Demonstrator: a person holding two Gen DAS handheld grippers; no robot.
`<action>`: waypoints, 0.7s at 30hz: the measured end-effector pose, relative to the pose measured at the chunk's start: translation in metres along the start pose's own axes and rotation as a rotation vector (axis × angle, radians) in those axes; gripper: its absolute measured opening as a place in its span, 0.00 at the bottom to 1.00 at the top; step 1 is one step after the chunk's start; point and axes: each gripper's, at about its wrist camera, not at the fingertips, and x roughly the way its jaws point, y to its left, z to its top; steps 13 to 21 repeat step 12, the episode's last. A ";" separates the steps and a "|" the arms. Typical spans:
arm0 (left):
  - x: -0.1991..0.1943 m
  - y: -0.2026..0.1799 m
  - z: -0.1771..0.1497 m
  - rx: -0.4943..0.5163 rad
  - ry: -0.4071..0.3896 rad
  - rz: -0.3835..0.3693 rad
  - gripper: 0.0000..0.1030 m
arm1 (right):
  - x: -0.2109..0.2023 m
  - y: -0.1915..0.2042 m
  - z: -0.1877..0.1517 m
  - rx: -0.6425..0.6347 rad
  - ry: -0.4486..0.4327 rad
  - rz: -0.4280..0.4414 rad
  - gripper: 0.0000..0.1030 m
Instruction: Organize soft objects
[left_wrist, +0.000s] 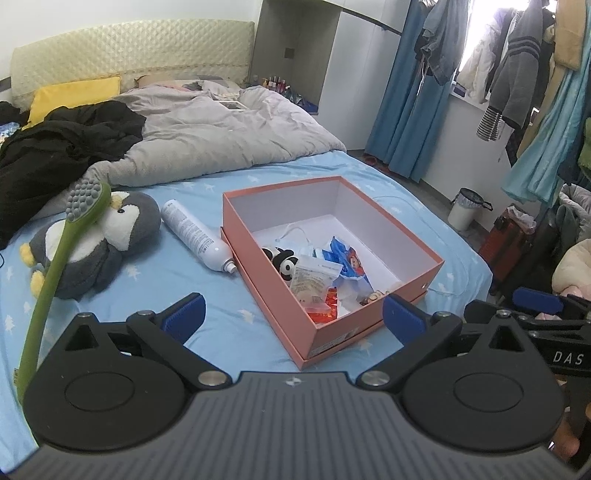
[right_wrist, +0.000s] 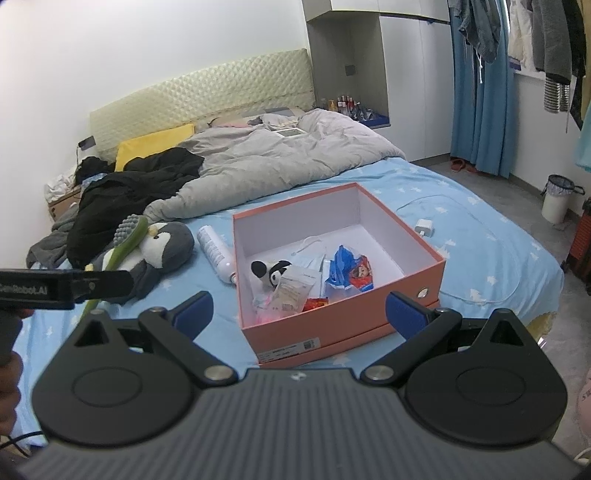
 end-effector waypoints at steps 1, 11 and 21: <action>0.000 -0.001 0.000 0.002 0.000 0.000 1.00 | 0.000 0.000 0.000 0.001 0.000 0.001 0.99; -0.001 0.001 -0.001 -0.002 -0.011 -0.006 1.00 | 0.001 0.002 -0.002 0.002 0.006 0.008 0.99; -0.001 0.001 -0.001 -0.002 -0.010 -0.007 1.00 | 0.001 0.002 -0.002 0.002 0.005 0.009 0.99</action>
